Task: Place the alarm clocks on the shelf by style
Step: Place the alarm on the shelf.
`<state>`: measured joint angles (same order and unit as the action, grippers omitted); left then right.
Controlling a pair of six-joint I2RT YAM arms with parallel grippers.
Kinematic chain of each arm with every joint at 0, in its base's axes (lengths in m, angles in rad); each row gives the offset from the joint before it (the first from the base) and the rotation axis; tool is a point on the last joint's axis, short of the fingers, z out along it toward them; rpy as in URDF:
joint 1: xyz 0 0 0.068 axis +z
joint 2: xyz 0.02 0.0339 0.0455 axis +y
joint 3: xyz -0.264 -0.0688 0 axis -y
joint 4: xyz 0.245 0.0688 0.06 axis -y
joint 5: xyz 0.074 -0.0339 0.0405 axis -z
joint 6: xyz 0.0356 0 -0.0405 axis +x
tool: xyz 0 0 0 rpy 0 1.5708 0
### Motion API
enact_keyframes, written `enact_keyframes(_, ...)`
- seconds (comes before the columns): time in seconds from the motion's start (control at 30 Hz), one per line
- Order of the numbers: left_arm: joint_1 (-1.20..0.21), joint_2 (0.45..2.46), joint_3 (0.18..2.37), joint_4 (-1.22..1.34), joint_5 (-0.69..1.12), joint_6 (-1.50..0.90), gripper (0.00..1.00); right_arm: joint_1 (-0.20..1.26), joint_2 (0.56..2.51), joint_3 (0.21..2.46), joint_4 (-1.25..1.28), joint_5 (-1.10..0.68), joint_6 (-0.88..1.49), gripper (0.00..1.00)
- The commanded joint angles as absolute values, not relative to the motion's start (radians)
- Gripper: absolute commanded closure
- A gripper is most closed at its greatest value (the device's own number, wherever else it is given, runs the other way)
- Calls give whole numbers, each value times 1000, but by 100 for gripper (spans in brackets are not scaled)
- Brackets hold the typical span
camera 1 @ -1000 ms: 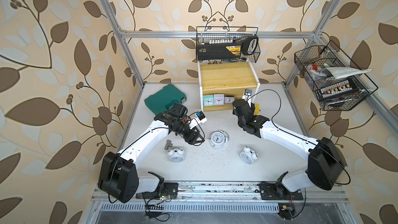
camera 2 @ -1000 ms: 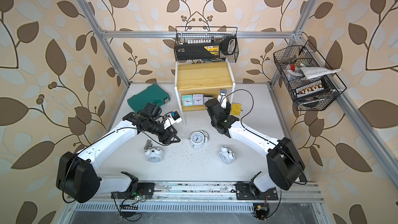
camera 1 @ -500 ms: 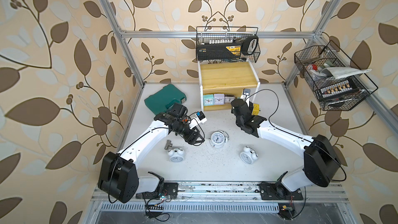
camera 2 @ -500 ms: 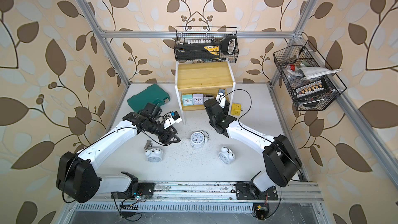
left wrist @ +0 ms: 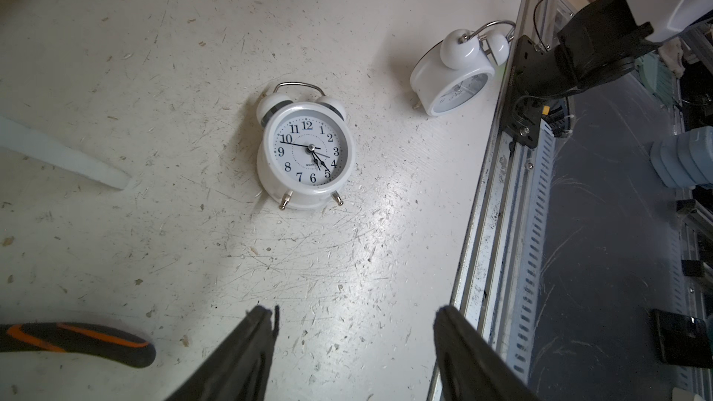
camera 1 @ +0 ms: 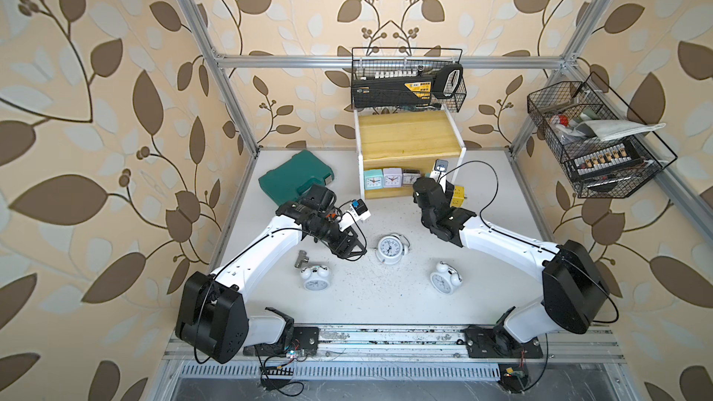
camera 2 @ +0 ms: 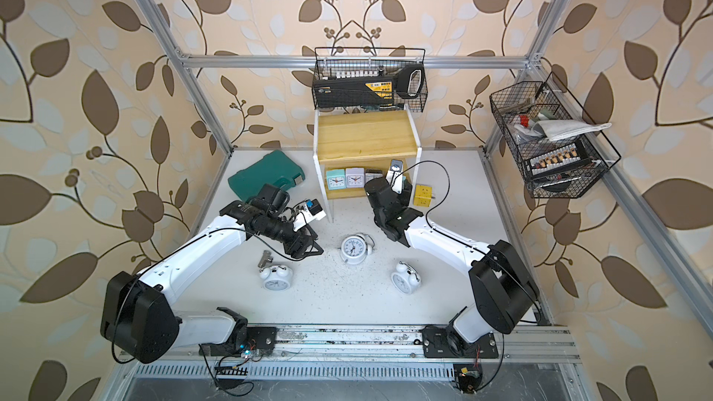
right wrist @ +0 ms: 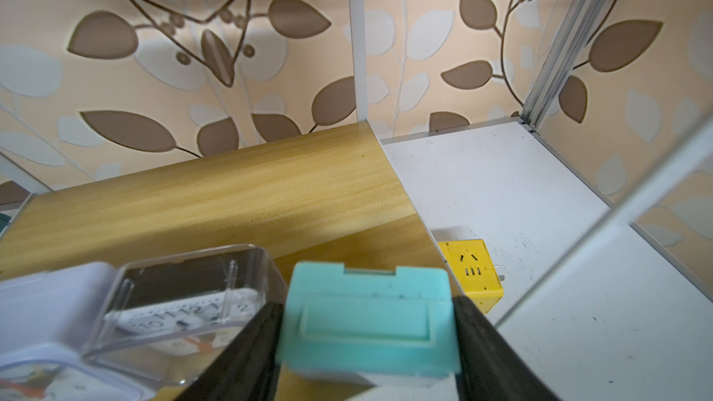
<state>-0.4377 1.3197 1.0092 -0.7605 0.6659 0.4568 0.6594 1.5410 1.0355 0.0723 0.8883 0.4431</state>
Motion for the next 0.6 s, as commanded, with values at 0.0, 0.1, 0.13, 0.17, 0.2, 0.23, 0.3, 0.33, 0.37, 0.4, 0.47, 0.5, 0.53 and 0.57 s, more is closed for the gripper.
enact_keyframes(0.0, -429, 1299, 1017, -776, 709, 468, 31, 669, 1528, 1020, 86, 917, 430, 29)
enact_keyframes(0.1, -430, 1298, 1017, -776, 709, 468, 31, 670, 1522, 1019, 79, 916, 434, 26)
enact_keyframes(0.13, -429, 1298, 1017, -776, 710, 469, 31, 670, 1519, 1018, 77, 914, 435, 26)
enact_keyframes(0.17, -429, 1299, 1016, -776, 709, 468, 31, 672, 1515, 1015, 73, 913, 437, 24)
enact_keyframes(0.2, -430, 1299, 1015, -776, 710, 468, 31, 672, 1510, 1014, 70, 910, 438, 24)
enact_keyframes(0.23, -428, 1299, 1016, -776, 712, 468, 31, 672, 1505, 1012, 63, 908, 442, 23)
enact_keyframes(0.3, -429, 1299, 1015, -775, 712, 468, 31, 673, 1491, 1006, 56, 901, 448, 22)
enact_keyframes(0.33, -430, 1299, 1015, -775, 712, 468, 31, 674, 1484, 1003, 50, 900, 451, 22)
enact_keyframes(0.37, -430, 1299, 1015, -775, 713, 469, 31, 673, 1477, 1000, 40, 901, 456, 22)
enact_keyframes(0.4, -430, 1299, 1015, -775, 713, 468, 31, 674, 1469, 999, 33, 900, 461, 22)
enact_keyframes(0.47, -428, 1301, 1016, -774, 715, 468, 31, 675, 1451, 991, 19, 893, 469, 22)
enact_keyframes(0.5, -429, 1302, 1015, -774, 715, 467, 31, 675, 1445, 988, 13, 888, 472, 22)
enact_keyframes(0.53, -429, 1302, 1015, -775, 716, 468, 31, 675, 1435, 985, 2, 881, 479, 22)
enact_keyframes(0.57, -430, 1302, 1015, -775, 716, 468, 31, 677, 1425, 981, -8, 873, 485, 22)
